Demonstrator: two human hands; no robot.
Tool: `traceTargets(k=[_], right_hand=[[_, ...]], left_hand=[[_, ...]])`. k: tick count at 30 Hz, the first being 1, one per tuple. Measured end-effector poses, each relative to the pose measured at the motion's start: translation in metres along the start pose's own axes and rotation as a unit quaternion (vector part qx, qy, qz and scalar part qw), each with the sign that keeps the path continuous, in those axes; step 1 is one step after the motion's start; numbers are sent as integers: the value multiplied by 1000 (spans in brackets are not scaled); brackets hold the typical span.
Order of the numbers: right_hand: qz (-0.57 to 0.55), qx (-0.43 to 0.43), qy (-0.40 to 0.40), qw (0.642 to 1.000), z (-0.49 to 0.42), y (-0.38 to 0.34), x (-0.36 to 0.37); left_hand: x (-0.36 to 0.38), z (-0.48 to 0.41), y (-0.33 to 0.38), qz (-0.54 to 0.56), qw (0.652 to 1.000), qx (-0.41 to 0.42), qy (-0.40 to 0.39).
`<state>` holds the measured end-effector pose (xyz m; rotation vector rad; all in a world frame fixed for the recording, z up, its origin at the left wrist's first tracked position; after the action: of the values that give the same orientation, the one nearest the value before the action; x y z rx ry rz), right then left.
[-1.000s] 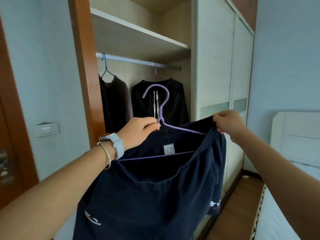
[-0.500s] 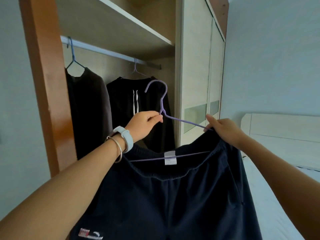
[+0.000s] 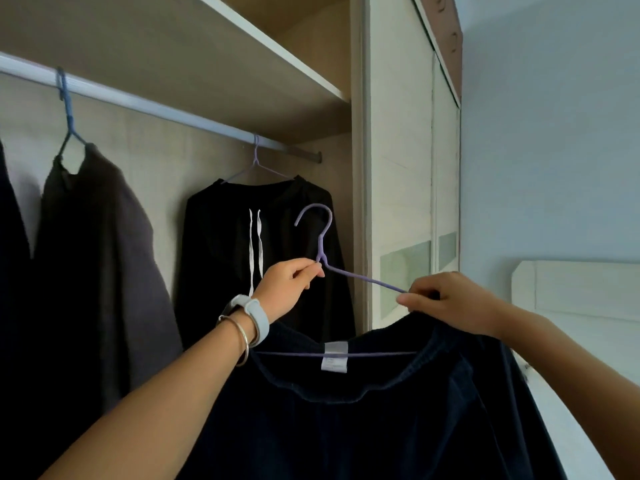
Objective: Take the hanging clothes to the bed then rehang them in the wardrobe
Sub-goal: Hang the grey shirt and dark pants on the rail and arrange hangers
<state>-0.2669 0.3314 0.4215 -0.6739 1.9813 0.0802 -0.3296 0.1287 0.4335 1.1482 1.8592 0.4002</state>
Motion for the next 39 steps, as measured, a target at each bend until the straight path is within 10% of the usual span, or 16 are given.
traceTargets(k=[14,24,32,39], right_hand=[[-181,-112,45,976,-262,-18,32],[-347,-73,96,930,-372,-67,28],[-386,-118,36,914,-418,-98,22],[-531,-152,-93,828,-424,-112,47]], left_hand=[[-116,-174,-65,18,942,-76,325],[-156,-256,-72,92,950,-155,255],[-191,-276,-88,235,903,-202,297],[-202,-273,-95,244,891,-205,322]])
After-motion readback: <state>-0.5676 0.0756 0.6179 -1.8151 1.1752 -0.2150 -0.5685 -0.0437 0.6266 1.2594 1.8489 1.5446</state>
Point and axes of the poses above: each hand's wrist, its own z-axis away from the middle knuckle, its own x-axis out of the palm, y = z × x, the point moved 10 cm from there along -z, towards the middle knuckle, and after that the axes turned 7 degrees about -x, right-handed, at the moved point
